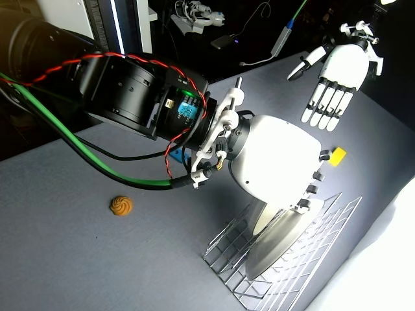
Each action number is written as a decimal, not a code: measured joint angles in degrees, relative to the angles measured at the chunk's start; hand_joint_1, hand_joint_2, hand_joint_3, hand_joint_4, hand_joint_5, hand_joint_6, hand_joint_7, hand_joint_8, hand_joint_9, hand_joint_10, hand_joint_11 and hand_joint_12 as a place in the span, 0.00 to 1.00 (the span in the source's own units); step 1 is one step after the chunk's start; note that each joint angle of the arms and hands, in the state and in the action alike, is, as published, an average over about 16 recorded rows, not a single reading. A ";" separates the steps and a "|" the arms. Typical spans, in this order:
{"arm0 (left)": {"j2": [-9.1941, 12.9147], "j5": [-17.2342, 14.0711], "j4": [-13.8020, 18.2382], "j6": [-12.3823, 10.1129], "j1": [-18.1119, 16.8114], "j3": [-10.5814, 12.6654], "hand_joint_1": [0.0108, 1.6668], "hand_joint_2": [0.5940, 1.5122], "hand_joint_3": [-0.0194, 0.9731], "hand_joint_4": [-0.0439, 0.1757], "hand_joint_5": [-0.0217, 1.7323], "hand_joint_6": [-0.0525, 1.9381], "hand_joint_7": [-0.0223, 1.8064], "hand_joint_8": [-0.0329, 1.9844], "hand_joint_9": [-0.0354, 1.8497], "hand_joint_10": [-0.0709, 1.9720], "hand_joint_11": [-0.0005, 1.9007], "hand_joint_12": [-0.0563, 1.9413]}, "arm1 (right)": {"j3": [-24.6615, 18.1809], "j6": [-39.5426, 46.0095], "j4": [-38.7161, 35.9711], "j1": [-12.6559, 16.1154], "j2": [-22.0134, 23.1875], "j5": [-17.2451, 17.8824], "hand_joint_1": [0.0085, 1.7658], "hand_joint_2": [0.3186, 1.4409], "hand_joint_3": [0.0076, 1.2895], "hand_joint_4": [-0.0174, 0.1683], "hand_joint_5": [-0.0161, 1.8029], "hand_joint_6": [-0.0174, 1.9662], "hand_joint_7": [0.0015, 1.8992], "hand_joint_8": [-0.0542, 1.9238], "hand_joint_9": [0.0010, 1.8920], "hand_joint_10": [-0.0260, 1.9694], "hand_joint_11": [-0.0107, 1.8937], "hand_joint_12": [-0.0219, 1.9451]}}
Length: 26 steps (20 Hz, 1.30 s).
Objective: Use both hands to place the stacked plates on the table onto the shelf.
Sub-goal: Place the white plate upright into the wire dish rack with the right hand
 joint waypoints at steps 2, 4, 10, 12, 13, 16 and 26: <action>0.00 0.01 0.04 0.00 -0.02 -0.10 0.01 0.57 0.04 0.19 0.03 0.03 0.02 0.02 0.03 0.04 0.01 0.03 | 0.49 0.05 -0.37 -0.39 -0.38 0.02 0.78 0.57 0.01 0.05 0.56 0.42 0.60 0.35 0.53 0.49 0.43 0.57; 0.00 0.03 0.07 0.00 -0.04 -0.21 0.01 0.57 0.04 0.19 0.03 0.03 0.02 0.02 0.03 0.04 0.01 0.03 | 0.92 0.10 -0.66 -0.80 -0.71 0.10 0.78 0.57 0.01 0.05 0.56 0.42 0.60 0.36 0.53 0.49 0.43 0.57; 0.00 0.05 0.15 0.00 -0.07 -0.47 0.01 0.57 0.04 0.19 0.02 0.03 0.02 0.02 0.03 0.04 0.01 0.03 | 1.74 0.17 -1.03 -1.78 -1.32 0.41 0.78 0.57 0.01 0.05 0.56 0.43 0.60 0.36 0.53 0.49 0.44 0.56; 0.00 0.07 0.18 0.00 -0.12 -0.56 0.01 0.57 0.04 0.19 0.02 0.03 0.02 0.02 0.03 0.04 0.01 0.03 | 1.82 0.17 -1.20 -2.05 -1.46 0.56 0.77 0.57 0.01 0.05 0.56 0.43 0.60 0.36 0.53 0.49 0.44 0.56; 0.00 0.07 0.19 0.00 -0.14 -0.60 0.01 0.57 0.04 0.19 0.02 0.03 0.02 0.02 0.03 0.04 0.01 0.03 | 1.83 0.17 -1.29 -2.18 -1.52 0.66 0.77 0.57 0.01 0.05 0.56 0.43 0.60 0.36 0.52 0.49 0.44 0.56; 0.00 0.07 0.21 0.00 -0.21 -0.67 0.01 0.57 0.04 0.19 0.02 0.03 0.02 0.02 0.03 0.04 0.01 0.03 | 1.86 0.16 -1.58 -2.54 -1.69 0.92 0.78 0.57 0.01 0.05 0.56 0.43 0.59 0.38 0.52 0.50 0.43 0.57; 0.00 0.06 0.31 0.00 -0.55 -0.87 0.01 0.57 0.04 0.19 0.02 0.03 0.02 0.02 0.03 0.04 0.01 0.03 | 1.90 0.08 -2.70 -3.13 -1.97 1.35 0.76 0.58 0.01 0.09 0.53 0.48 0.55 0.46 0.50 0.42 0.41 0.60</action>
